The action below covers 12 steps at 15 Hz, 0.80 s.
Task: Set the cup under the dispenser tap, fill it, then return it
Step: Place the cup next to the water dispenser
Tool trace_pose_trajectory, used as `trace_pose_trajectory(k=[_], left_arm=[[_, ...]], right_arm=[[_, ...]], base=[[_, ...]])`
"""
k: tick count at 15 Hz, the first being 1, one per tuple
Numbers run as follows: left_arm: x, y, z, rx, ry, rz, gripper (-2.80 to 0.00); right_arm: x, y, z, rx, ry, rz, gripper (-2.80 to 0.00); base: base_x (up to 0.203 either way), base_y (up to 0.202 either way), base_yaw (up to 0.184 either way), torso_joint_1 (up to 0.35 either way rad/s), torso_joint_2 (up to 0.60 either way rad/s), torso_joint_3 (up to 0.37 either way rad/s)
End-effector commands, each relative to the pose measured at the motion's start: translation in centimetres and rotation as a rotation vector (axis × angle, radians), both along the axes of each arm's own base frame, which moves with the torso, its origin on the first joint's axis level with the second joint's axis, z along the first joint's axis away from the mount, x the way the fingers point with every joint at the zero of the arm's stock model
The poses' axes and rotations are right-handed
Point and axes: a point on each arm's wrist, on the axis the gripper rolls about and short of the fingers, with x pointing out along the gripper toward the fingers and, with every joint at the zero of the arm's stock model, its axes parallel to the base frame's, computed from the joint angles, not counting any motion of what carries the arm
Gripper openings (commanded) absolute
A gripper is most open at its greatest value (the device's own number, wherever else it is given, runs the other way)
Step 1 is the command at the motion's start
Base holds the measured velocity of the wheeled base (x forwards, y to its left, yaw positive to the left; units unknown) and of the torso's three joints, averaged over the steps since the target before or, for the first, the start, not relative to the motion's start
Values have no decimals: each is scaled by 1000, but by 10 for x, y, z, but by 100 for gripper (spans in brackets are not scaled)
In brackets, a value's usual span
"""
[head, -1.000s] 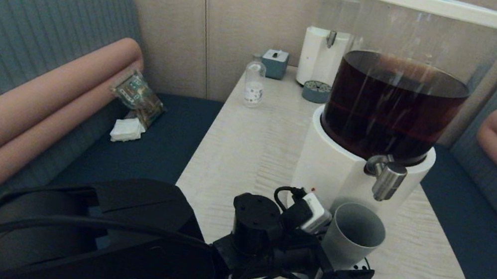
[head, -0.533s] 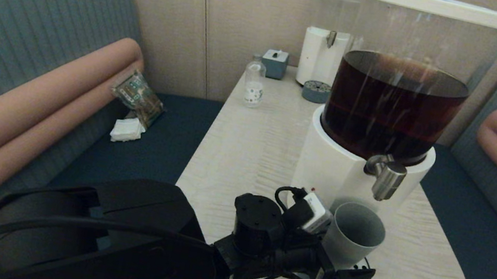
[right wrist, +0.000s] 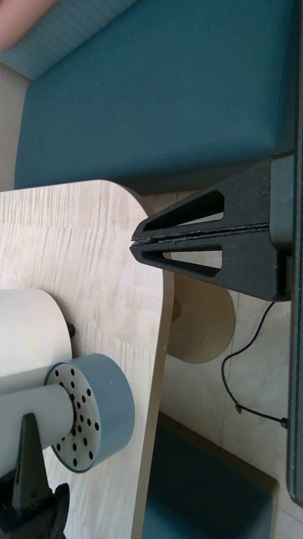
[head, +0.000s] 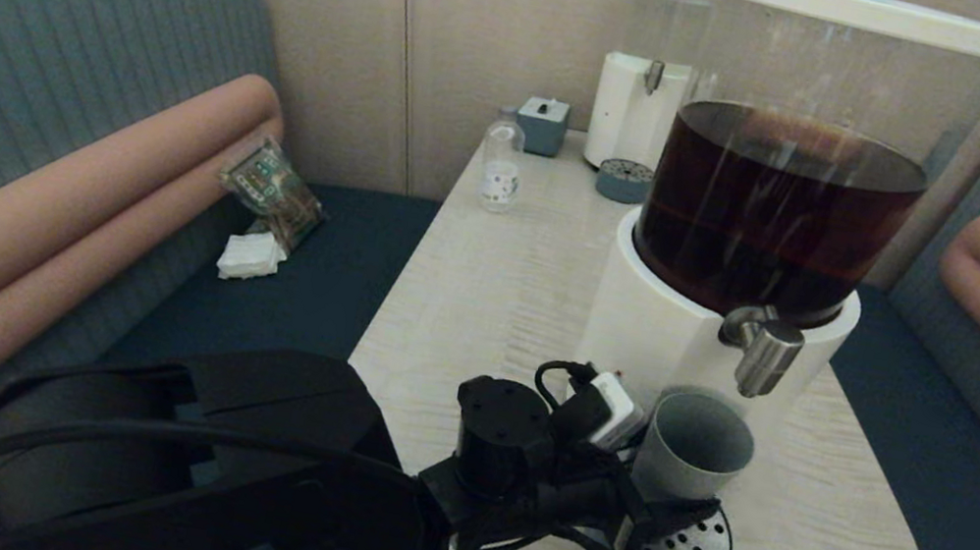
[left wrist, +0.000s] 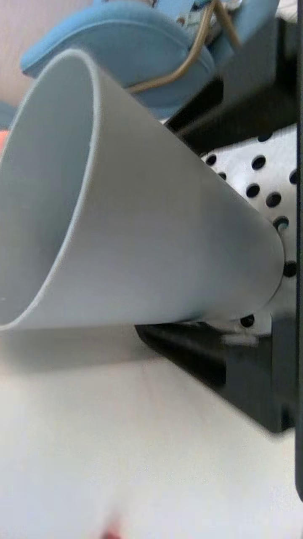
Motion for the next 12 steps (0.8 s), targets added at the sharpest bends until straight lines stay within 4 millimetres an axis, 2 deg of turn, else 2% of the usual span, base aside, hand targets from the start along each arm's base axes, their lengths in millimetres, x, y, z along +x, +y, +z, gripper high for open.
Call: trace_pose_trajectory(k=[1,8,12], left_arm=[[-2,-1,2,-8,-7,-12,-280],[-7,3,7,-6,-5,-12,-280],[-19,19,15,15,17,2,-280]], right_arm=[[0,0,0,0,1,0,-280],[0,0,0,0,1,2,-280],[0,0,0,0,0,1,-280]], base=[[0,0,0,0,0,0],[0,0,0,0,0,0],[0,0,0,0,0,0]])
